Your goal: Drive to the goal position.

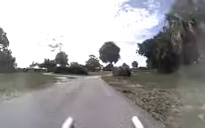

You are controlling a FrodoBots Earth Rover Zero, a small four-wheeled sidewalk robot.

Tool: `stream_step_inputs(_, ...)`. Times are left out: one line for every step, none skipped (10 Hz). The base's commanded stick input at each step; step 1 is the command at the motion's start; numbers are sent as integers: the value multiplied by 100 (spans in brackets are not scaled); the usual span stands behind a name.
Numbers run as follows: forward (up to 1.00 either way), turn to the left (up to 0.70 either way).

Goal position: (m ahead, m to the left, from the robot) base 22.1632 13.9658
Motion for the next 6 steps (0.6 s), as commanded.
stream_step_inputs(69, 3)
stream_step_inputs(69, 3)
stream_step_inputs(69, 3)
stream_step_inputs(69, 3)
stream_step_inputs(69, 3)
stream_step_inputs(69, 3)
